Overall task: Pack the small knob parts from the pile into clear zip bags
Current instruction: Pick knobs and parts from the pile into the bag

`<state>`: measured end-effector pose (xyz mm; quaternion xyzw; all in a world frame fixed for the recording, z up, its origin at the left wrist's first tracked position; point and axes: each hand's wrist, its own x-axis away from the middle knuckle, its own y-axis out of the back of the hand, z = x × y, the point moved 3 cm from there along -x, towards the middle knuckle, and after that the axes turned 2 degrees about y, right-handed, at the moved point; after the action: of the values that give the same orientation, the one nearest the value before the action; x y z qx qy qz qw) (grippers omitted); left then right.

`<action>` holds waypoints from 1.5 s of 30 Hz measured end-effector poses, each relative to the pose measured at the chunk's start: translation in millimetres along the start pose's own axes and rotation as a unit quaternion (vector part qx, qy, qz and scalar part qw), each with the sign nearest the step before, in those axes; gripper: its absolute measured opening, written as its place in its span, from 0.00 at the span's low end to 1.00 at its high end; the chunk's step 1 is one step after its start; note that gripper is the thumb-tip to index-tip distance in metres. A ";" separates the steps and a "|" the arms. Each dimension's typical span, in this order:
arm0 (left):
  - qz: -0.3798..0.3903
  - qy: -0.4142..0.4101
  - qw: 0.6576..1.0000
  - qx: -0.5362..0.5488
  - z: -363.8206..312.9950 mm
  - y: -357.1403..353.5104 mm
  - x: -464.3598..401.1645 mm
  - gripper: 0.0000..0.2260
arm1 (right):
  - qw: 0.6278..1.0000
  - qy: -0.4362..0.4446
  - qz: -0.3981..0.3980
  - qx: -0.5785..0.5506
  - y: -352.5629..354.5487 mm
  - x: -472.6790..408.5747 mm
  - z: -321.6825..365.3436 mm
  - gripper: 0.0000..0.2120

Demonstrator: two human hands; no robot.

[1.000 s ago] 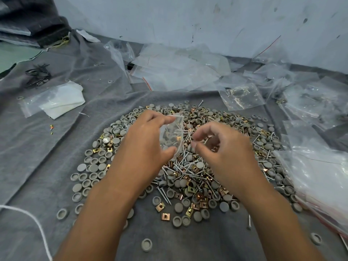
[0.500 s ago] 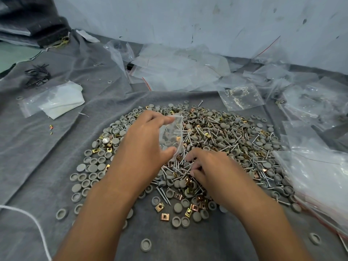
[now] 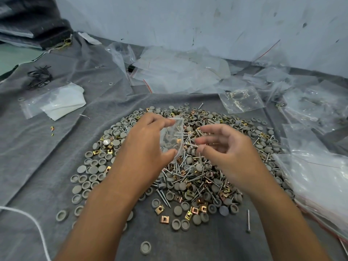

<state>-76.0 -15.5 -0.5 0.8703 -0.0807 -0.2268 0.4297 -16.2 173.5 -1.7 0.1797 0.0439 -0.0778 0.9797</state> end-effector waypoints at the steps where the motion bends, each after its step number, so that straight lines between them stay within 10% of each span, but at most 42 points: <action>1: 0.001 0.000 1.000 -0.001 -0.2 -0.1 0.0 0.31 | 0.999 0.007 -0.008 -0.039 1.2 -0.6 3.2 0.13; 11: 0.005 -0.010 1.000 0.007 -3.7 -0.5 0.1 0.27 | 0.981 0.144 -0.058 0.118 -36.8 3.2 21.9 0.14; 20: 0.012 -0.011 1.000 0.001 -4.1 -1.3 0.0 0.31 | 0.967 0.147 -0.179 -0.106 -26.9 -0.6 27.7 0.06; 29: 0.002 0.000 1.000 0.004 1.9 0.6 -1.5 0.29 | 0.979 0.096 -0.101 0.147 -20.4 -0.2 7.9 0.08; 34: 0.002 0.000 1.000 -0.001 1.2 -0.2 -0.2 0.30 | 0.927 -0.021 0.142 0.346 -31.6 8.5 -12.4 0.10; 45: 0.009 0.008 1.000 0.009 0.0 1.2 0.2 0.30 | 0.882 0.048 0.167 0.437 -37.5 13.3 -8.2 0.04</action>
<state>-75.8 -16.4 0.4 0.8753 -0.0866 -0.2153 0.4243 -9.9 140.0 -23.8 0.5978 0.0218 0.0844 0.7969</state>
